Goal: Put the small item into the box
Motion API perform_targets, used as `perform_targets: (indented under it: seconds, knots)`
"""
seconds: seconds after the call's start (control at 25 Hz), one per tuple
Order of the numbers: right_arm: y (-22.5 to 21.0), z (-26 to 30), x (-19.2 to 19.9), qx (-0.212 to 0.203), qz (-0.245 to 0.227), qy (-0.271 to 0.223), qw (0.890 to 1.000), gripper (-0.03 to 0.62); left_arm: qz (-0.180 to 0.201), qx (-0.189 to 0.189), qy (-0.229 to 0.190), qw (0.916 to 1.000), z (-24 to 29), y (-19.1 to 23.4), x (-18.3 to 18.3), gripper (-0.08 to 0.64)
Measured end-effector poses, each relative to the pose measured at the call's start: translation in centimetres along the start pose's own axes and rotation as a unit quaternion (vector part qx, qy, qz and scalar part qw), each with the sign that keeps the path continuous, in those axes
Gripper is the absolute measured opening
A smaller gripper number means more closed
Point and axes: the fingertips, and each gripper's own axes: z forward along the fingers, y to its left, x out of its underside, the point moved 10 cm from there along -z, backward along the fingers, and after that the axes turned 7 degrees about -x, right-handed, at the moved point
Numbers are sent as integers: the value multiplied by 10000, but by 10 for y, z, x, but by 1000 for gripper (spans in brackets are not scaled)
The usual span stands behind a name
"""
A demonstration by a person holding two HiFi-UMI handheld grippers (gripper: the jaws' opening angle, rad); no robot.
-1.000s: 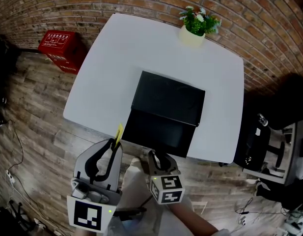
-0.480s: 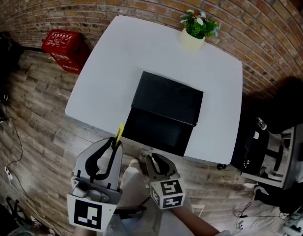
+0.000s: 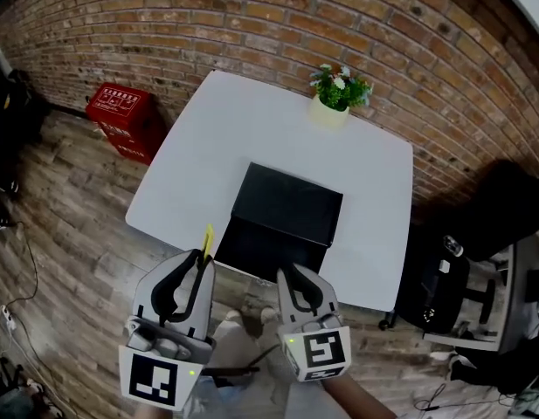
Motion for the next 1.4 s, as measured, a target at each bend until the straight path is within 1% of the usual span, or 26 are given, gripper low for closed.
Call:
perform_targets:
  seconds: [0.12, 0.32, 0.48, 0.6, 0.84, 1.12, 1.24, 1.4]
  knots:
    - [-15, -13, -27, 95, -220, -246, 9994, 66, 90, -75, -137, 9998, -4, -3, -14, 60]
    - [-35, -37, -64, 324, -357, -765, 9959, 64, 197, -212, -421, 9987, -11, -10, -34, 60]
    - [-43, -56, -80, 446, -383, -1091, 9923, 64, 244, -273, -588, 9976, -17, -17, -42, 60]
    - [-46, -65, -87, 488, -400, -1218, 9905, 64, 284, -297, -663, 9970, -19, -18, -46, 60]
    - [-50, -70, -91, 613, -503, -1180, 9898, 64, 305, -275, -718, 9966, -18, -20, -50, 60]
    - [-57, -75, -85, 780, -403, -1110, 9899, 64, 334, -86, -611, 9975, -7, -21, -46, 60]
    - [-61, -77, -81, 900, -325, -1062, 9897, 64, 412, 80, -534, 9977, 2, -22, -43, 60]
    - [-65, -83, -72, 1098, -204, -969, 9890, 64, 565, 489, -384, 9965, 21, -23, -35, 60]
